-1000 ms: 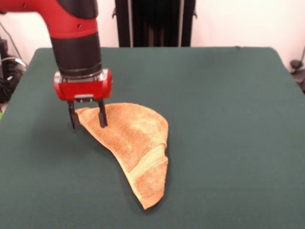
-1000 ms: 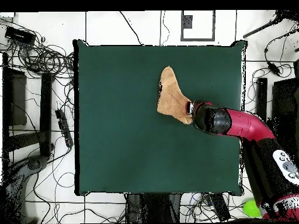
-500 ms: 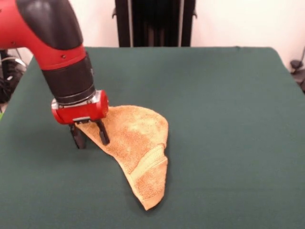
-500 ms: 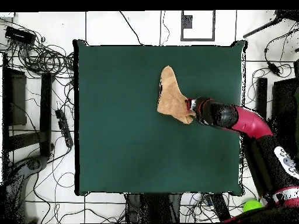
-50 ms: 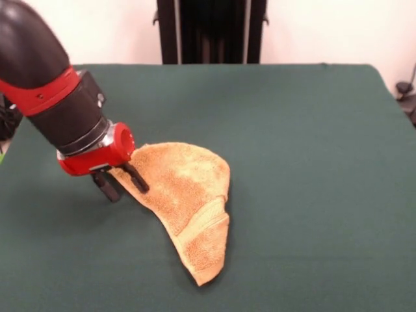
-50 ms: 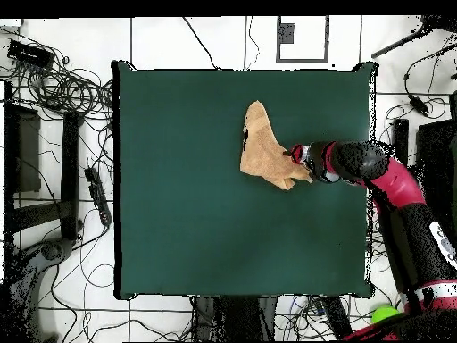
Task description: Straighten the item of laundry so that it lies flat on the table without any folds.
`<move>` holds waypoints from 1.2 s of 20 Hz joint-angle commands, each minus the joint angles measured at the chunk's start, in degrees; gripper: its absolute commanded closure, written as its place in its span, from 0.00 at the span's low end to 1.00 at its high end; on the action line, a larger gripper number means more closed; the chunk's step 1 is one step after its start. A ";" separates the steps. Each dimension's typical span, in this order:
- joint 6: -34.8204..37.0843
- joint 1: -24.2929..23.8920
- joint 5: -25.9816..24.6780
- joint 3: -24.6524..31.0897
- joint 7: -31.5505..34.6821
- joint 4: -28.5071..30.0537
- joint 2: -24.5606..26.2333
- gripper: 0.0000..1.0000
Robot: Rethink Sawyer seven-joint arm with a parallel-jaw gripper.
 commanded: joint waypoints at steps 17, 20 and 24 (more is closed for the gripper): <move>5.35 5.19 -2.34 1.46 -11.07 3.38 8.93 0.00; 3.77 5.54 -3.46 1.26 -11.00 3.89 8.49 0.00; 2.94 5.51 -3.15 1.80 -9.93 4.51 8.15 0.00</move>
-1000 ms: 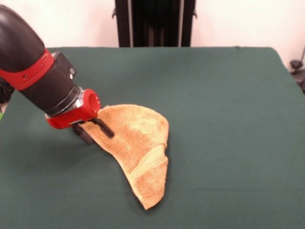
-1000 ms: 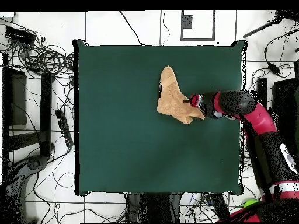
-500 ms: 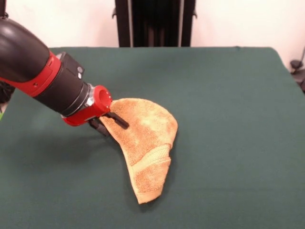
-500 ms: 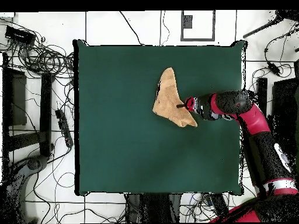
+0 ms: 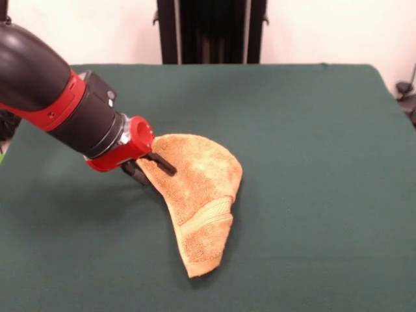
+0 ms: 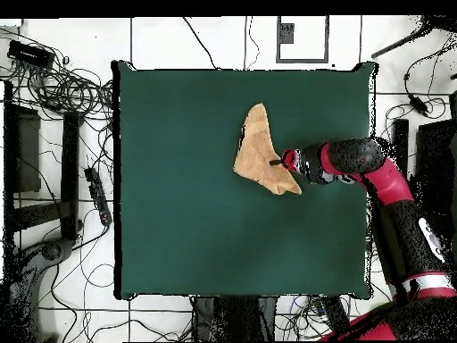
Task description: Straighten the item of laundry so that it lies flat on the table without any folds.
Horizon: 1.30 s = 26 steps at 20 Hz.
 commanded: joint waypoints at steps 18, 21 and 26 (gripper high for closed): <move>-11.13 1.82 -0.39 5.41 -4.22 14.21 6.77 0.00; -8.03 1.37 1.82 5.95 -4.52 14.62 7.86 0.00; -4.20 0.63 4.92 6.53 -4.47 15.35 9.81 0.00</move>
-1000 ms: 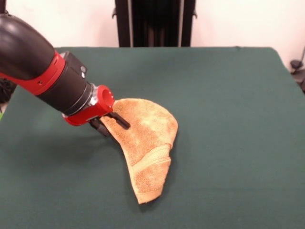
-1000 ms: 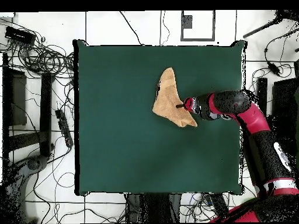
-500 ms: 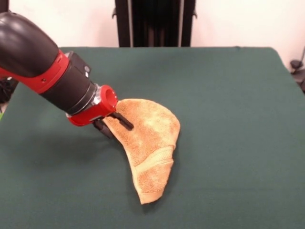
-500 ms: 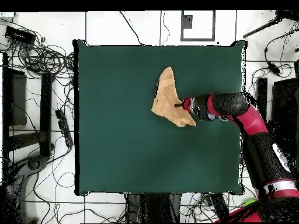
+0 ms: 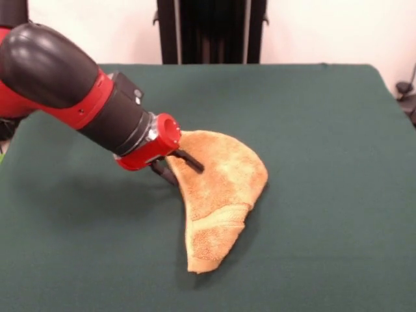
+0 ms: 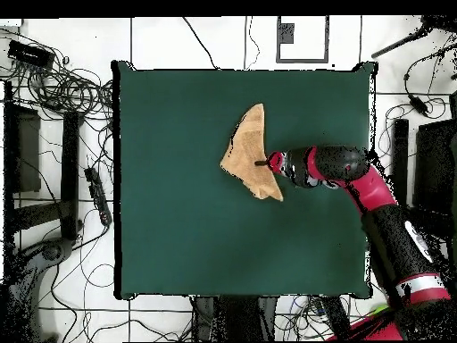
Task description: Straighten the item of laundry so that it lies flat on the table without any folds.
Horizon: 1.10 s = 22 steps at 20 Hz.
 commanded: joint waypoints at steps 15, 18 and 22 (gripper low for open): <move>0.05 2.16 4.07 3.48 -3.72 10.73 8.56 0.00; -0.61 2.02 3.89 3.71 -3.66 11.04 8.71 0.00; -0.70 2.05 3.49 4.17 -4.67 11.18 9.00 0.00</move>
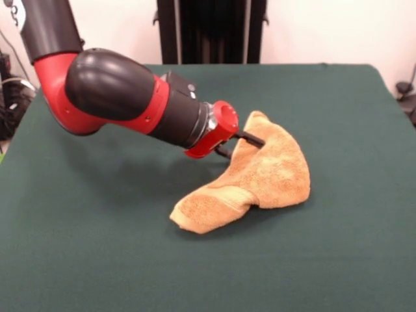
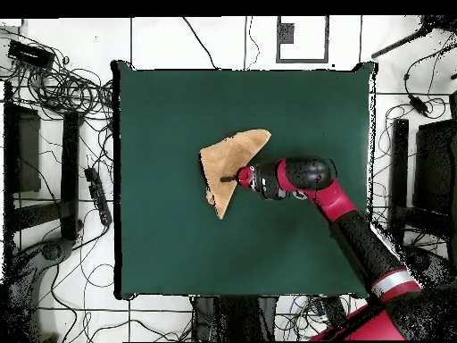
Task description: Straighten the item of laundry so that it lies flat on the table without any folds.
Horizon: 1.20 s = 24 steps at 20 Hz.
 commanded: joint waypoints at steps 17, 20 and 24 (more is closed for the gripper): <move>-10.92 4.31 -4.39 -0.46 1.35 5.60 -1.36 1.00; -10.99 4.75 -5.13 -0.61 0.53 5.36 -1.75 1.00; -12.24 4.50 -3.98 0.72 1.67 6.49 -2.29 1.00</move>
